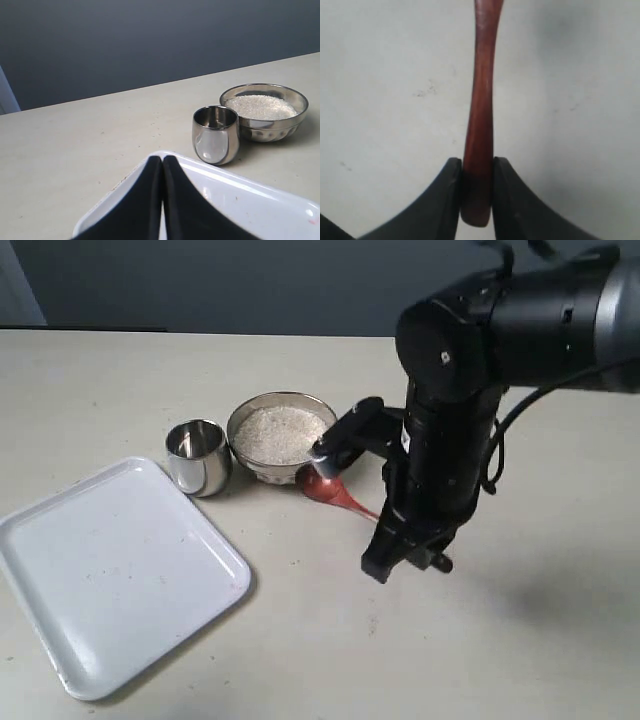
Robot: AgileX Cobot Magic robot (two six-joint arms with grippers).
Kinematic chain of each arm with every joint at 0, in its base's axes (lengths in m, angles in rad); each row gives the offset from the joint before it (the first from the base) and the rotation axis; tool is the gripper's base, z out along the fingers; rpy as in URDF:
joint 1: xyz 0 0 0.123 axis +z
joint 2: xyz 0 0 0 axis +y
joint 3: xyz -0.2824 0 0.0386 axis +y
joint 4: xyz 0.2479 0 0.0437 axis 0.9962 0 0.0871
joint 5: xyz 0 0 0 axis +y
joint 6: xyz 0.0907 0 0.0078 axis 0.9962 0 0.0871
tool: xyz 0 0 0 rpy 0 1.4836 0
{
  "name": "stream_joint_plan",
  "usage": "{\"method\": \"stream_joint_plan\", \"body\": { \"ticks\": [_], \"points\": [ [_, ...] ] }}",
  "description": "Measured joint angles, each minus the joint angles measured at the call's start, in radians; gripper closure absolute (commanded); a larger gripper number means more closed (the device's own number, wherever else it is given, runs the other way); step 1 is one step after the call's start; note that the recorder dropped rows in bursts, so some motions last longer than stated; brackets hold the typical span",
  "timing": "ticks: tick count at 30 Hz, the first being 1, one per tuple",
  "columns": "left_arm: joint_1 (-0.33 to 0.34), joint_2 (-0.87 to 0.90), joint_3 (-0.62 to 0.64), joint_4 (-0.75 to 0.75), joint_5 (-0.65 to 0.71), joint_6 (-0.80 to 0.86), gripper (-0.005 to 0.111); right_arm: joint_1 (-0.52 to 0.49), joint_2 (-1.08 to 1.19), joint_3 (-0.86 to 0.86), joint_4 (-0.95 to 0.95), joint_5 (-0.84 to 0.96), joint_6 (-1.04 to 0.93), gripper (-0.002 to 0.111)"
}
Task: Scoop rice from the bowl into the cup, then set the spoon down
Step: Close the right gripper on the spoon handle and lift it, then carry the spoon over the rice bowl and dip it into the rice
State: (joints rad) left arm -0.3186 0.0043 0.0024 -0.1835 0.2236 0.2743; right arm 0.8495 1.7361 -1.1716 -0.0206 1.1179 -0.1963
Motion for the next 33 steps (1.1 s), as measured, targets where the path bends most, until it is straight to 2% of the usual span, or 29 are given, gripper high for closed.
{"method": "stream_joint_plan", "body": {
  "ticks": [3, 8, 12, 19, 27, 33],
  "points": [
    [0.0, 0.0, 0.0, 0.0, 0.0, 0.0, 0.106, 0.0, 0.006, -0.108, -0.171, 0.081, -0.043, 0.109],
    [0.0, 0.0, 0.0, 0.0, 0.0, 0.0, 0.106, 0.009, 0.078, -0.301, -0.41, 0.094, -0.058, 0.109],
    [0.0, 0.0, 0.0, 0.0, 0.0, 0.0, 0.106, 0.048, 0.191, -0.389, -0.535, 0.096, -0.065, 0.109],
    [0.0, 0.0, 0.0, 0.0, 0.0, 0.0, 0.106, 0.16, 0.377, -0.402, -0.762, 0.1, -0.014, 0.109],
    [0.0, 0.0, 0.0, 0.0, 0.0, 0.0, 0.106, 0.182, 0.405, -0.402, -0.952, 0.098, 0.052, 0.109],
    [0.0, 0.0, 0.0, 0.0, 0.0, 0.0, 0.106, 0.186, 0.418, -0.402, -0.988, 0.098, 0.057, 0.109]
  ]
}}
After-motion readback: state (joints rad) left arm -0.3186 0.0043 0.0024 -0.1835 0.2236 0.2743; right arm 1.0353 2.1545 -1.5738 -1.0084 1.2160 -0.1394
